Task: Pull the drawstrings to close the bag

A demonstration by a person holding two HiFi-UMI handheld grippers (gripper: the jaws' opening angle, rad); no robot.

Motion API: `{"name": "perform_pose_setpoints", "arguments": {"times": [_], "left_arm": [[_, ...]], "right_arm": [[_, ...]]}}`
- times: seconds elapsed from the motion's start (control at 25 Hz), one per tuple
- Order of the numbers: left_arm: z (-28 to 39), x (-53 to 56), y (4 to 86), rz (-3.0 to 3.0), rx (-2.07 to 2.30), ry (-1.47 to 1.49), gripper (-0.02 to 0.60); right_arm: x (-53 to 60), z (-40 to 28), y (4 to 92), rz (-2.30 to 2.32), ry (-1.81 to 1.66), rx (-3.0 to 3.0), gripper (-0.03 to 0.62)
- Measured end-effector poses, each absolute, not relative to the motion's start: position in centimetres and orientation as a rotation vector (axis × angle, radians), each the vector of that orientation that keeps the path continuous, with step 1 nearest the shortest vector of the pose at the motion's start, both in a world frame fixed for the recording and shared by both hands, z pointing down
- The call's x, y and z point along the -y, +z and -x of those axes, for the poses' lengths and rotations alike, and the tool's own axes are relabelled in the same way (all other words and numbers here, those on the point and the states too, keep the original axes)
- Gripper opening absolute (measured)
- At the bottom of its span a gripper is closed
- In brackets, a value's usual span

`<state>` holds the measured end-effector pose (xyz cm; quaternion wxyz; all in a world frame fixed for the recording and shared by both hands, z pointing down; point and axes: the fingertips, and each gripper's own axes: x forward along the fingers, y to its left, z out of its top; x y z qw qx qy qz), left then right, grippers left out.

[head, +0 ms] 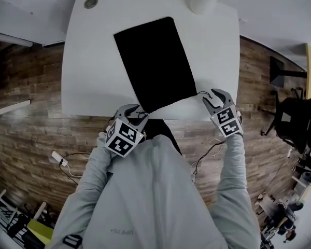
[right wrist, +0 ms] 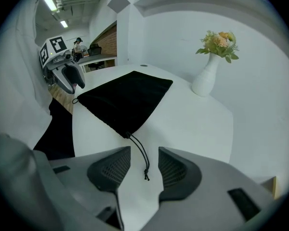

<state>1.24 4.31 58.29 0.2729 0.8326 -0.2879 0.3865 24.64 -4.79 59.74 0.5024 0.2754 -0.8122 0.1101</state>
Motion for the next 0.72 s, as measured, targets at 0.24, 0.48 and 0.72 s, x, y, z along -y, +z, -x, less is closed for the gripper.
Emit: {"name": "perform_pose_setpoints", "arguments": {"times": [0.24,0.48,0.72], "left_arm": [[-1.7,-4.9,60.0,-2.201,0.764,1.12,0.209],[-1.4,-4.6,61.2,-2.15,0.808,1.2,0.212],[-1.0,-4.4,61.7,-2.15,0.863,1.275,0.207]], "right_arm": [[4.9,-25.2,61.3,-0.519,0.268,1.922,0.172],[5.1,-25.1,62.0,-0.406,0.25,1.9,0.173],[4.6,-24.6,62.2,-0.306,0.232,1.884,0.132]]}}
